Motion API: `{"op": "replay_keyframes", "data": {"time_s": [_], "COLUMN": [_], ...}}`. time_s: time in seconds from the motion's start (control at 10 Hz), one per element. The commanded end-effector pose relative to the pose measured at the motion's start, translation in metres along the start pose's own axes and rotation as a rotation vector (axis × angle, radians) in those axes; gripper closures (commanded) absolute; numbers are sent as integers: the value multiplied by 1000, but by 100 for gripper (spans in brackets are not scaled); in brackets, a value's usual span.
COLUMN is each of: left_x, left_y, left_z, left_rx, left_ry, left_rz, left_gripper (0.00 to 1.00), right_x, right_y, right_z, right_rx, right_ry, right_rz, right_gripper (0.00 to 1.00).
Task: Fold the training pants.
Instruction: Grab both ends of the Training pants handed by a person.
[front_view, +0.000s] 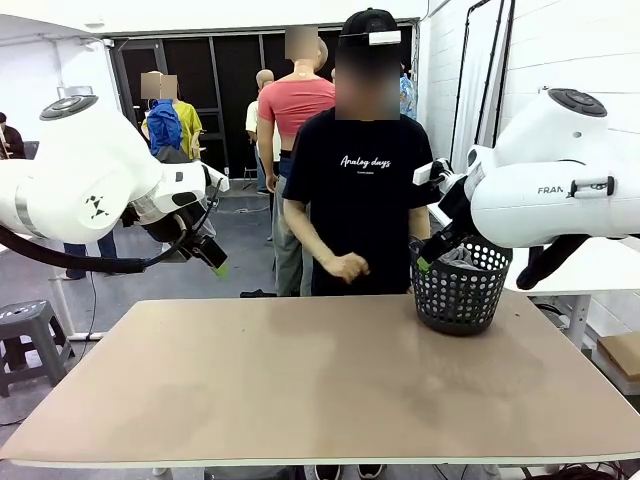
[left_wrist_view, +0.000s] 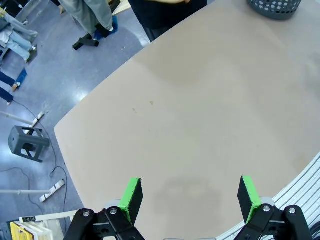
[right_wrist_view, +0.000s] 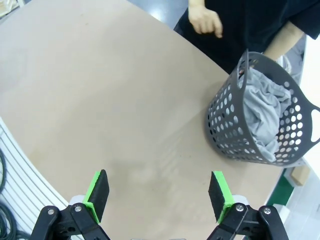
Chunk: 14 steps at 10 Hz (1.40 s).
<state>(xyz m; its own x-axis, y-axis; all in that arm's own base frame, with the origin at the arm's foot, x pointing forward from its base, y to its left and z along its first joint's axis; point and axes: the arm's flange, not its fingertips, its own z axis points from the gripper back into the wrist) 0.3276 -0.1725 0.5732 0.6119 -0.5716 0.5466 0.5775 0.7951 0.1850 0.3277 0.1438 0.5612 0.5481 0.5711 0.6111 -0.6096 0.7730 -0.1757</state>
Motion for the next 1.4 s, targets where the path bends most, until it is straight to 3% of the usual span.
{"op": "replay_keyframes", "data": {"time_s": [0.0,1.3], "left_x": [1,1], "left_y": [-2,-2], "left_z": [-1,-1], "left_rx": [-7,-7], "left_ry": [-3,-3], "left_rz": [-4,-4], "left_gripper": [0,0], "right_x": [0,0], "right_y": [0,0], "right_z": [-3,-3], "right_rx": [7,7], "right_ry": [5,5], "right_rz": [-1,-1], "right_gripper": [0,0]}}
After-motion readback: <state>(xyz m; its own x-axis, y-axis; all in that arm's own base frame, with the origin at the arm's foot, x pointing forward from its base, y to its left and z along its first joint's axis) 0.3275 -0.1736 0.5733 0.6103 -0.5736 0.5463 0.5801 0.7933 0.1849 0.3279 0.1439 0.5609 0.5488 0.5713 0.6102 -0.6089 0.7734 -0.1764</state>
